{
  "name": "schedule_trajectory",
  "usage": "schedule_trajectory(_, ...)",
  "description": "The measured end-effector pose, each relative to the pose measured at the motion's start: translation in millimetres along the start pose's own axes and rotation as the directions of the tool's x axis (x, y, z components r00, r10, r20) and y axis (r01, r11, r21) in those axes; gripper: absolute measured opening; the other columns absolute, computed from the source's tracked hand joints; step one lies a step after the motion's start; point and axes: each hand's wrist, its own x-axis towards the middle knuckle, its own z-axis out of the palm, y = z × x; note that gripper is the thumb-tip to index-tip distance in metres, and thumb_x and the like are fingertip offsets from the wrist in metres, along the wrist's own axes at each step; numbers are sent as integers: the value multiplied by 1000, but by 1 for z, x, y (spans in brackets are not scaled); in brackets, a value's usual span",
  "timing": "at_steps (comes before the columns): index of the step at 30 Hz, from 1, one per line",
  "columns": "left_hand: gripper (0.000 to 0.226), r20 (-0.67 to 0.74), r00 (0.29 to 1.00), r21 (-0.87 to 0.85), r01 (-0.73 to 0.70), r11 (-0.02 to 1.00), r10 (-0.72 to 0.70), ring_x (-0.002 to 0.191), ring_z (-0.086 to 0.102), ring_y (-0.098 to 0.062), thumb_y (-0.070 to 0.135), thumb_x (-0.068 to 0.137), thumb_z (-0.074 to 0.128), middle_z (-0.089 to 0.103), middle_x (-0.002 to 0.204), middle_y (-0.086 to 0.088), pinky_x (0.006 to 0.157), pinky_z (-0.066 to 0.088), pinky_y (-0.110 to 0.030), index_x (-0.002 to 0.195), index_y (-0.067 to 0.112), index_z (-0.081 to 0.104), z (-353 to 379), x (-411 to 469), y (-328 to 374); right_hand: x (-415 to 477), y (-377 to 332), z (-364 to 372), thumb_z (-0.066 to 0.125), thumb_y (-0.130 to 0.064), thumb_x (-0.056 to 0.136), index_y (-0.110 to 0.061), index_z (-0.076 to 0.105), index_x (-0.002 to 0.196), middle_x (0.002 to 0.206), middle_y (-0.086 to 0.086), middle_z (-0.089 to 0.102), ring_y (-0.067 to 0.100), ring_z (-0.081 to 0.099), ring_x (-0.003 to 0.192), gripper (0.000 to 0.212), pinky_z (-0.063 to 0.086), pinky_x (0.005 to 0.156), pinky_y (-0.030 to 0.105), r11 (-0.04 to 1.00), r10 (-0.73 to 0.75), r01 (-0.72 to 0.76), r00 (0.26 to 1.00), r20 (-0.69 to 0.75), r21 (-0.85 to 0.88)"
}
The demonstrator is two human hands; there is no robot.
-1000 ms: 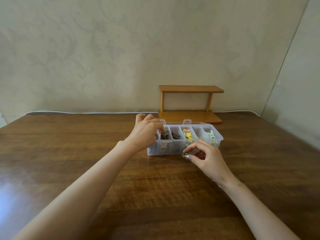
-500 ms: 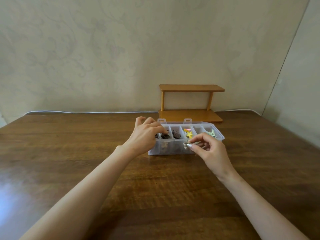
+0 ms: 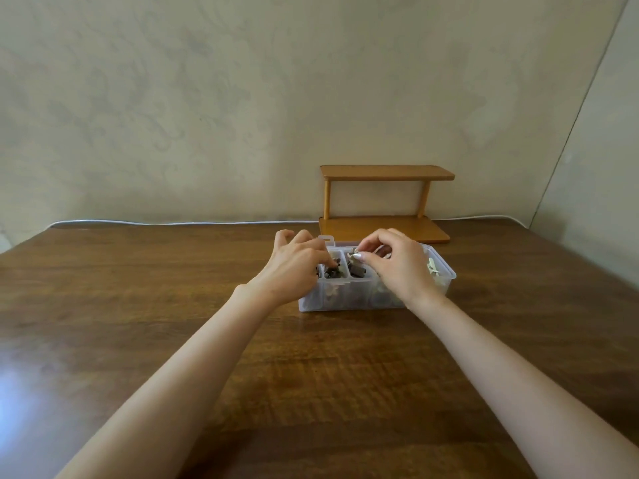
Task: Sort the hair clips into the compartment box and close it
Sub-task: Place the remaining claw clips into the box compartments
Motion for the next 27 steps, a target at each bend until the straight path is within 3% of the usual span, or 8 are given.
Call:
schedule_trajectory(5, 38, -120, 990, -122, 60, 991, -74, 111, 42, -13, -3, 84, 42, 62, 113, 8, 100, 19, -33, 99, 23, 66, -2, 0, -2, 25, 9, 15, 66, -7, 84, -18, 66, 81, 84, -3, 66, 12, 61, 82, 12, 54, 77, 33, 989, -55, 67, 994, 94, -129)
schedule_trajectory(8, 36, -215, 967, -179, 101, 979, -139, 113, 43, -16, -1, 85, 41, 59, 114, 6, 94, 25, -32, 100, 22, 63, 1, 0, -8, 31, 9, 18, 63, -4, 85, -23, 65, 78, 84, -7, 65, 11, 61, 85, 20, 53, 84, 39, 977, -122, 143, 983, 138, -158)
schedule_trajectory(11, 28, -245, 921, -237, 245, 940, -302, 116, 41, -19, 8, 90, 43, 55, 120, 3, 92, 30, -34, 109, 20, 59, 7, 2, -18, 33, 11, 19, 59, 2, 86, -17, 68, 78, 88, -1, 69, 12, 61, 88, 23, 52, 84, 39, 953, -193, 230, 962, 192, -196)
schedule_trajectory(14, 28, -138, 882, -297, 397, 868, -451, 119, 41, -24, 20, 93, 44, 50, 128, -3, 96, 34, -39, 120, 17, 51, 17, 1, -25, 35, 11, 17, 53, 4, 85, -17, 71, 77, 87, 2, 70, 15, 60, 88, 29, 51, 81, 40, 902, -246, 320, 932, 265, -289)
schedule_trajectory(18, 39, 68, 814, -484, 533, 694, -577, 118, 46, -26, 35, 95, 42, 50, 130, -8, 99, 41, -43, 127, 11, 44, 25, 2, -28, 36, 13, 14, 54, -3, 84, -20, 70, 83, 85, 0, 69, 13, 59, 84, 24, 51, 79, 35, 890, -237, 341, 913, 331, -302)
schedule_trajectory(22, 42, 163, 805, -582, 546, 603, -571, 116, 50, -23, 34, 99, 35, 53, 130, -10, 83, 40, -27, 131, 8, 43, 24, 1, -21, 33, 12, 19, 63, -15, 86, -19, 60, 103, 91, -3, 68, 12, 59, 90, 17, 48, 78, 29, 921, -196, 286, 927, 320, -265)
schedule_trajectory(27, 42, 165, 817, -658, 509, 555, -553, 117, 50, -23, 32, 100, 31, 51, 132, -12, 81, 37, -25, 134, 9, 40, 26, -1, -17, 38, 5, 23, 66, -16, 84, -22, 61, 102, 90, -4, 68, 13, 54, 91, 19, 39, 71, 28, 918, -123, 234, 935, 332, -319)
